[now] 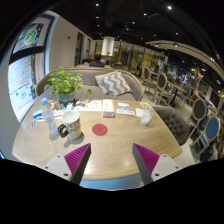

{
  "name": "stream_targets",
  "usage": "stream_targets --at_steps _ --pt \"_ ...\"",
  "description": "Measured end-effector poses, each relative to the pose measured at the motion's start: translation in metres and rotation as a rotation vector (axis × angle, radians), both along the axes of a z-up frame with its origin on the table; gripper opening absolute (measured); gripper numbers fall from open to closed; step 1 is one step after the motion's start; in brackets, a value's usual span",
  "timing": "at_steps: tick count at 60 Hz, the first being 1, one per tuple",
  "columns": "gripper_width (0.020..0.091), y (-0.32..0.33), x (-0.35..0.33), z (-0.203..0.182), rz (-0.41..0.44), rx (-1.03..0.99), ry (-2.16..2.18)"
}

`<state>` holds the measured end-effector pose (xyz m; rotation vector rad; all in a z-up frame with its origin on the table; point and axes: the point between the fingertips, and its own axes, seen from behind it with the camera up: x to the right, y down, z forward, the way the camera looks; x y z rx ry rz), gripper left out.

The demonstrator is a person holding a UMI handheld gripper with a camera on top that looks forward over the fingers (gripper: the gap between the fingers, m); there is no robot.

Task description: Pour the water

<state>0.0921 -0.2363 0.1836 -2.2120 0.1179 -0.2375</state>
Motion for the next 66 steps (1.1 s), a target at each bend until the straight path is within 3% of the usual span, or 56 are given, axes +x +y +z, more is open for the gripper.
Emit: stream_targets --at_steps 18,30,43,66 --pt "0.0856 -0.026 -0.063 -0.015 -0.066 -0.058 -0.019" --pt "0.0857 -0.014 -0.156 -0.023 0.008 -0.034 0.029" --pt "0.0853 0.046 -0.257 -0.027 0.147 0.046 0.102" --pt "0.0843 0.193 -0.295 -0.082 0.140 0.123 0.158"
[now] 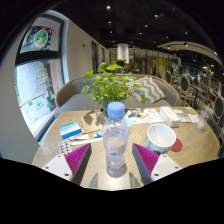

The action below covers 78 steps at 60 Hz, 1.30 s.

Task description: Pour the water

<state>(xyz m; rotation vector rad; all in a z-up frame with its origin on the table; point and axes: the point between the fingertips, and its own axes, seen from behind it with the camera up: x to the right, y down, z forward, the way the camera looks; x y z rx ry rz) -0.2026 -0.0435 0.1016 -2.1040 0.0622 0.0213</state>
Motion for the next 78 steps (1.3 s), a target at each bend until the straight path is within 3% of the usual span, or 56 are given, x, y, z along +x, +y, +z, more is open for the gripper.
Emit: stream_targets --at_steps 7,16,20,33,44,56,62,69,78 --pt "0.0795 0.024 0.004 -0.015 -0.023 0.017 0.015" --pt "0.0608 0.044 0.008 -0.023 -0.025 0.047 -0.005" --pt "0.0482 0.048 0.011 -0.021 -0.029 0.066 -0.009" --pt "0.0341 0.048 0.013 -0.018 -0.023 0.082 -0.013" --pt "0.0307 0.038 0.002 0.008 0.010 0.102 0.031" --pt "0.0305 0.028 -0.023 0.079 0.012 0.142 0.431" --pt "0.0304 0.024 -0.036 0.121 -0.018 0.137 0.796" --pt "0.0302 0.030 -0.024 0.141 -0.073 0.126 1.189" --pt "0.0300 0.042 -0.004 0.129 -0.161 0.092 1.521"
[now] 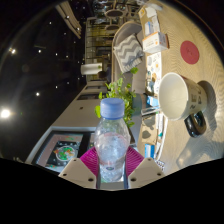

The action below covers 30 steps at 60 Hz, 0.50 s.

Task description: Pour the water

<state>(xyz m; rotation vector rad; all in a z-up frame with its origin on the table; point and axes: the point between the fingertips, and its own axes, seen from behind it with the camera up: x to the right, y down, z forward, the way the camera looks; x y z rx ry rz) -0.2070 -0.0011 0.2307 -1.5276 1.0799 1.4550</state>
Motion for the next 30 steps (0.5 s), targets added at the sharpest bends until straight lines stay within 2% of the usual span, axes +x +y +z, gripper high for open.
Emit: stream_targets --at_steps 13,17,30 --pt "0.0303 0.006 0.007 -0.016 -0.002 -0.076 0.352" --pt "0.0301 0.006 0.006 -0.025 0.000 -0.094 0.362" --pt "0.0302 0.002 0.008 -0.018 0.019 -0.096 0.281"
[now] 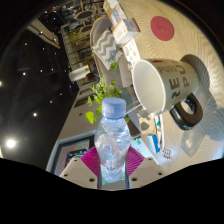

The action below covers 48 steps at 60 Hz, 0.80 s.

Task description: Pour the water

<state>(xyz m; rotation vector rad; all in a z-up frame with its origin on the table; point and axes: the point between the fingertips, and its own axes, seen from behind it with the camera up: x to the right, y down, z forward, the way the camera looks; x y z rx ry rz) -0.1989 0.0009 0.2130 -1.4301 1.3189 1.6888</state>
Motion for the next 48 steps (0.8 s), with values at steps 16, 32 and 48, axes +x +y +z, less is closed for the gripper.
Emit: stream_targets --at_steps 16,32,48 --pt "0.0305 -0.004 0.036 0.078 0.013 0.191 -0.655" --pt "0.0309 0.011 0.139 0.161 -0.093 0.376 -1.380" --pt "0.0308 0.038 0.233 0.047 0.036 0.276 -1.865"
